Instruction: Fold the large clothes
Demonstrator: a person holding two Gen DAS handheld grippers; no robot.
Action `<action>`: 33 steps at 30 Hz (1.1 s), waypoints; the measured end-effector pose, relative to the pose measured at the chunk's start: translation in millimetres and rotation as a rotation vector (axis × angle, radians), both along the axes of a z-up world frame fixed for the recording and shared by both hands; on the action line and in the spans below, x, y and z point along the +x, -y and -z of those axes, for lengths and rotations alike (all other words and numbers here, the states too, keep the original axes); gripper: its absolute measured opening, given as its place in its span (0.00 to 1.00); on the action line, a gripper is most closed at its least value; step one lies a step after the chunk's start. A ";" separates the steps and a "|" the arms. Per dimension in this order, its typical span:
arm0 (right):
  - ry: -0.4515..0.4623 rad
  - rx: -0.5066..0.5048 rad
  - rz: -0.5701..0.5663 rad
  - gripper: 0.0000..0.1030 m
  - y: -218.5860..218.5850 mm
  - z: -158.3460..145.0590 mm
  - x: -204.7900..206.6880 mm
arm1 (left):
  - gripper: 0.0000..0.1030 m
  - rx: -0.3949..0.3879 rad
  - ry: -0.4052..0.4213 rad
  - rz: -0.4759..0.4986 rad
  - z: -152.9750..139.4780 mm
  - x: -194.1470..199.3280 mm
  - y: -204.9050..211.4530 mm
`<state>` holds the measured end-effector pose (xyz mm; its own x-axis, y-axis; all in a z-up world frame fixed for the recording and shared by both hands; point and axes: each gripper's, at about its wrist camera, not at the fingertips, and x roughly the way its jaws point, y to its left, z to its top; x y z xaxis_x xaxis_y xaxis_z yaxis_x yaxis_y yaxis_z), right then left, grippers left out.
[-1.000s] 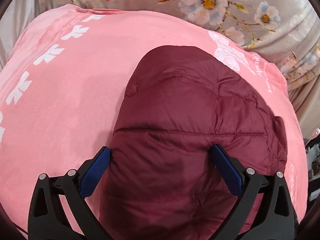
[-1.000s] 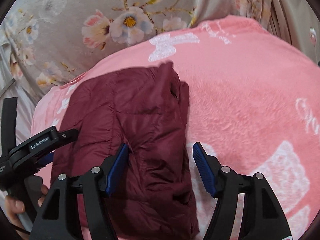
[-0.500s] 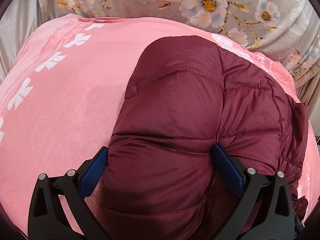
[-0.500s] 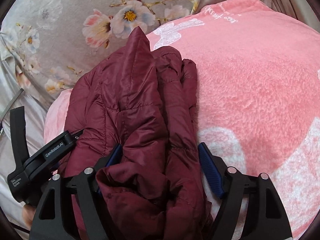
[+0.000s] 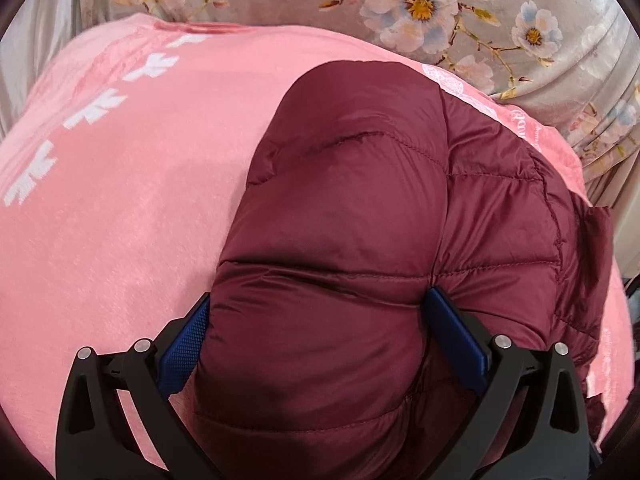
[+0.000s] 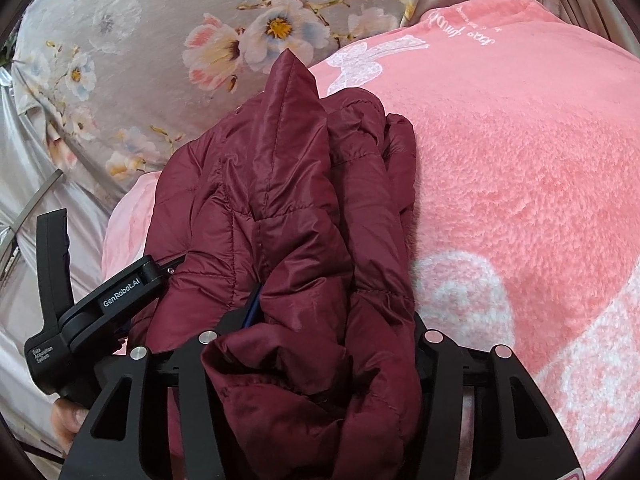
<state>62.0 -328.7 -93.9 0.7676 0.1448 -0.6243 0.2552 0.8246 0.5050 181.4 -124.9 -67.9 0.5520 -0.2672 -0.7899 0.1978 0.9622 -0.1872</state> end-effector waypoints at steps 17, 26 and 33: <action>0.250 -0.254 -0.015 0.18 -70.8 -130.2 -74.6 | 0.34 -0.104 0.182 0.177 -129.9 -75.1 -40.1; 0.423 -0.305 -0.007 0.18 -94.2 -185.7 -81.5 | 0.34 -0.107 0.392 0.194 -210.0 -88.7 -59.0; 0.506 -0.346 -0.030 0.18 -119.1 -205.0 -43.1 | 0.34 -0.051 0.502 0.160 -238.7 -68.1 -78.3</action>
<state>18.9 -209.5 111.0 0.9798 0.0249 -0.1986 0.0280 0.9654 0.2591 113.2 -46.6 170.8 0.8082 -0.4103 -0.4224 0.4188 0.9048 -0.0775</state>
